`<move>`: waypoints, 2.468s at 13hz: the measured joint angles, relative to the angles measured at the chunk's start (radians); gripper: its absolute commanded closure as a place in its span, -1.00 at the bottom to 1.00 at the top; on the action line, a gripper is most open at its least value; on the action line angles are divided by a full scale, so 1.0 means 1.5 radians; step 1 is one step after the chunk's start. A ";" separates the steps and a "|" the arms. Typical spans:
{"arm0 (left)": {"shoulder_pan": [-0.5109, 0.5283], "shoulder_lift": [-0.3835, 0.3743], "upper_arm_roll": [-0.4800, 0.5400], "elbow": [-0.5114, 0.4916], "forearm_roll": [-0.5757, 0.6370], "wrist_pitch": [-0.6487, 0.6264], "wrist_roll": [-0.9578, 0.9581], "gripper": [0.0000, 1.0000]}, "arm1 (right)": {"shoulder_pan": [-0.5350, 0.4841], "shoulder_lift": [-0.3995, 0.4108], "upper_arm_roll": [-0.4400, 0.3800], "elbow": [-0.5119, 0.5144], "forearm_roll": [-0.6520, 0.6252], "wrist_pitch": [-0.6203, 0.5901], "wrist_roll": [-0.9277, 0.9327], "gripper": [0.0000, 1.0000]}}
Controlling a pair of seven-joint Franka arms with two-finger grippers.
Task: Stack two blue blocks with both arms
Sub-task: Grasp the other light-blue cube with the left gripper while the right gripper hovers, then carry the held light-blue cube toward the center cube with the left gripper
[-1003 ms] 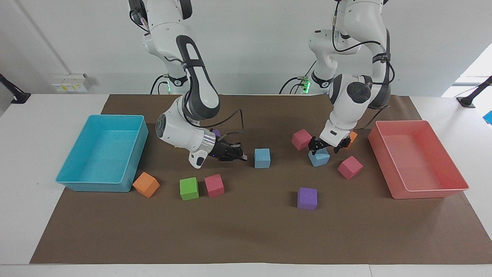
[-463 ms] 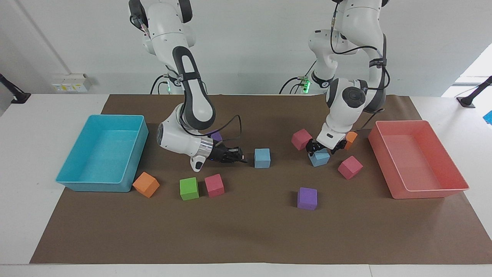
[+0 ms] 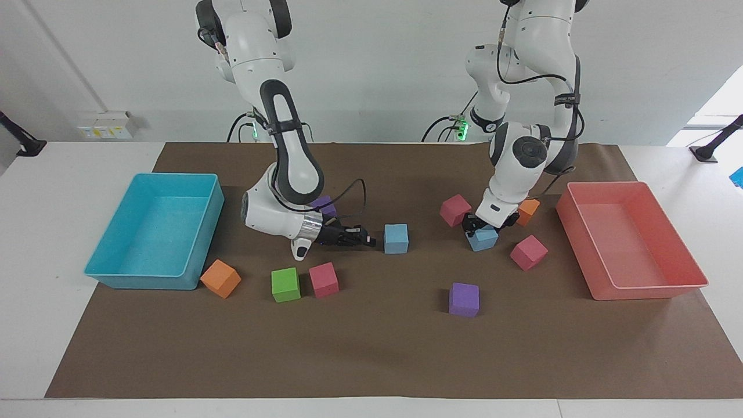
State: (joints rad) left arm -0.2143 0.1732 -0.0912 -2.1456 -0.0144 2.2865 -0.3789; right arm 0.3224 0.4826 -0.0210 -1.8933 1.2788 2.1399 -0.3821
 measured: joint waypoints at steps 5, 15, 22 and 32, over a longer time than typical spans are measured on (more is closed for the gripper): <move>-0.008 -0.001 0.000 0.006 0.000 0.002 -0.009 0.65 | 0.007 0.009 0.001 -0.010 0.050 0.001 -0.028 1.00; -0.091 -0.002 -0.002 0.151 0.019 -0.088 -0.014 0.66 | 0.008 0.009 0.001 -0.010 0.050 0.003 -0.028 1.00; -0.200 0.065 -0.004 0.244 0.019 -0.107 -0.075 0.66 | 0.007 0.009 0.000 -0.010 0.050 0.003 -0.028 1.00; -0.234 0.092 -0.008 0.263 0.000 -0.107 -0.090 0.66 | 0.007 0.009 0.000 -0.010 0.050 0.003 -0.028 1.00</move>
State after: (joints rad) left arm -0.5653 0.3106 -0.1029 -1.7510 -0.0138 2.1256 -0.5135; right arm 0.3325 0.4964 -0.0217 -1.9086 1.3542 2.1444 -0.4248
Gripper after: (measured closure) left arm 0.445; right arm 0.991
